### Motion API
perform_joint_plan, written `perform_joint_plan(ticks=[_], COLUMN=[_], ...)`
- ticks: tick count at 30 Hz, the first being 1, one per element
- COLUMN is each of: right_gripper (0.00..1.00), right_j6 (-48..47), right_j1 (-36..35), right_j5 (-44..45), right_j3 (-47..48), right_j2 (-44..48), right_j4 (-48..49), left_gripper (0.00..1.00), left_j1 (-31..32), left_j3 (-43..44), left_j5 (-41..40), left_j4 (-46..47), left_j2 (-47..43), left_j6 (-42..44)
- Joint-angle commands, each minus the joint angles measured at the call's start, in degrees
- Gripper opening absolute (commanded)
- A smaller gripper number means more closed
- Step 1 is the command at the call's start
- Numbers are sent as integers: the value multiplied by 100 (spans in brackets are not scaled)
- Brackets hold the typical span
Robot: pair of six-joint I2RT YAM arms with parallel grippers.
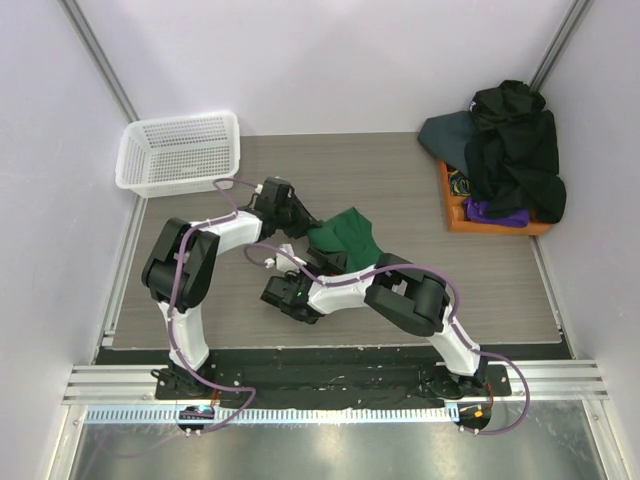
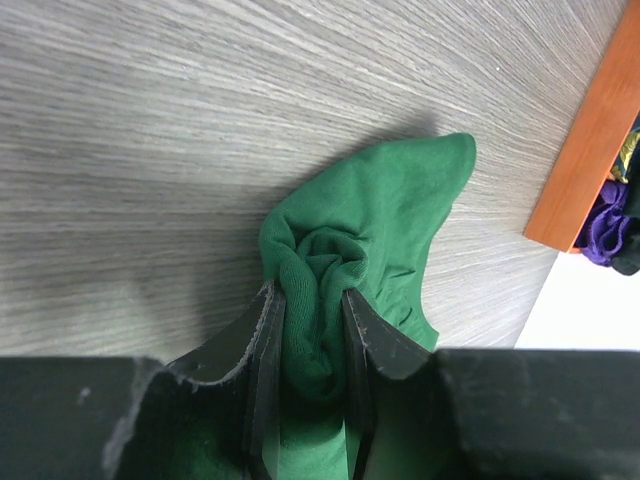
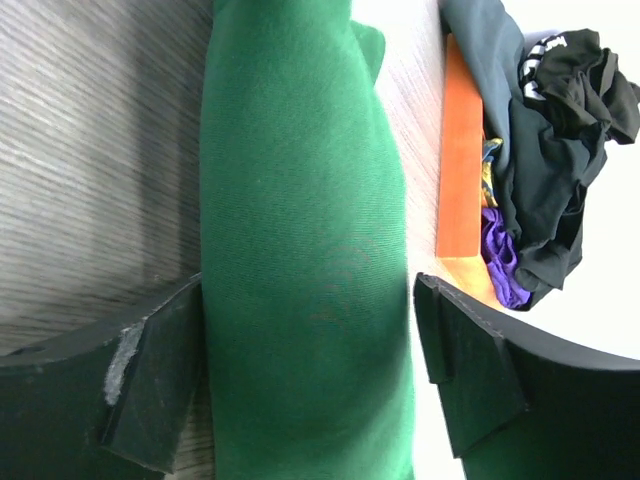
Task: Roll the t-shirts
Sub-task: Roll the T-shirt to the center of the board.
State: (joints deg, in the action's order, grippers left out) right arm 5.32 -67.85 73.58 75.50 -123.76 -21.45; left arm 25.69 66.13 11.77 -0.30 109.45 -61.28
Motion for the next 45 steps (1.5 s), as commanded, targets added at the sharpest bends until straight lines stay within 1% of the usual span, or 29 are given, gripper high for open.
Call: perform_joint_plan(ticks=[1,5,6,8,9,10,11,12,14,16,17,19,20,22,23,26,28,32,33,35,36,38,40,42,43,45], right_gripper=[86,77,72,67,60,57,49,44,34,32,29,27,25,25,23,21,20,18,17,17,17,17,17,16,15,15], right_j6=[347,338,355,460,539,714,768,821,918,953,962,1014,1058,1102,1137,1199,1234,1243,1243,1200,1199,1173,1181,1182,1190,1199], right_j1=[44,123,141,185,202,246,255,264,290,299,299,308,308,317,325,343,396,580,676,791,844,1037,1238,1371,1424,1547], right_j5=[86,86,60,86,86,86,69,34,-45,-89,-107,-221,-274,-370,-467,-774,-959,-1687,-2081,-2504,-2933,-3400,-4077,-4474,-4841,-5124], right_j3=[-132,-89,-80,-45,-27,-10,-9,-27,-53,-71,-62,-53,-45,-45,-53,-115,-159,-317,-404,-484,-588,-668,-809,-984,-1037,-1169], right_j2=[-7,-95,-104,-148,-157,-148,-96,-52,80,124,133,160,177,256,309,563,756,1187,1292,1556,1635,1855,1970,2110,2137,2216], right_j4=[10,-34,-78,-200,-271,-324,-394,-412,-404,-412,-412,-439,-465,-483,-483,-483,-483,-307,-263,-105,-53,97,254,387,509,615], left_gripper=[28,28,28,29,29,29,31,31,36,40,45,53,61,69,77,86,86,87,87,87,87,87,87,87,87,87], left_j1=[-29,-29,-29,-29,-29,-29,-29,-29,-38,-29,-29,-38,-38,-38,-38,-126,-292,-565,-609,-714,-741,-785,-794,-794,-794,-785], left_j3=[-47,-83,-83,-74,-65,-56,-47,-47,-39,-30,-21,-12,-4,119,241,400,576,647,630,568,542,471,332,226,190,85], left_j5=[229,238,238,238,238,229,221,220,220,212,203,177,142,-16,-86,-359,-333,-272,-272,-219,-193,-149,-105,-52,-35,44], left_j4=[-94,-94,-102,-102,-111,-129,-137,-146,-146,-146,-146,-146,-172,-348,-435,-770,-954,-1104,-1113,-1122,-1148,-1174,-1113,-1008,-973,-894], left_j2=[-407,-451,-451,-460,-468,-460,-468,-468,-468,-477,-486,-512,-556,-609,-696,-863,-1013,-1268,-1320,-1444,-1470,-1514,-1540,-1541,-1549,-1532], left_j6=[-42,-51,-51,-25,-25,-7,2,10,37,45,54,81,116,282,370,643,748,907,924,994,1012,1039,1039,1030,1030,1012])
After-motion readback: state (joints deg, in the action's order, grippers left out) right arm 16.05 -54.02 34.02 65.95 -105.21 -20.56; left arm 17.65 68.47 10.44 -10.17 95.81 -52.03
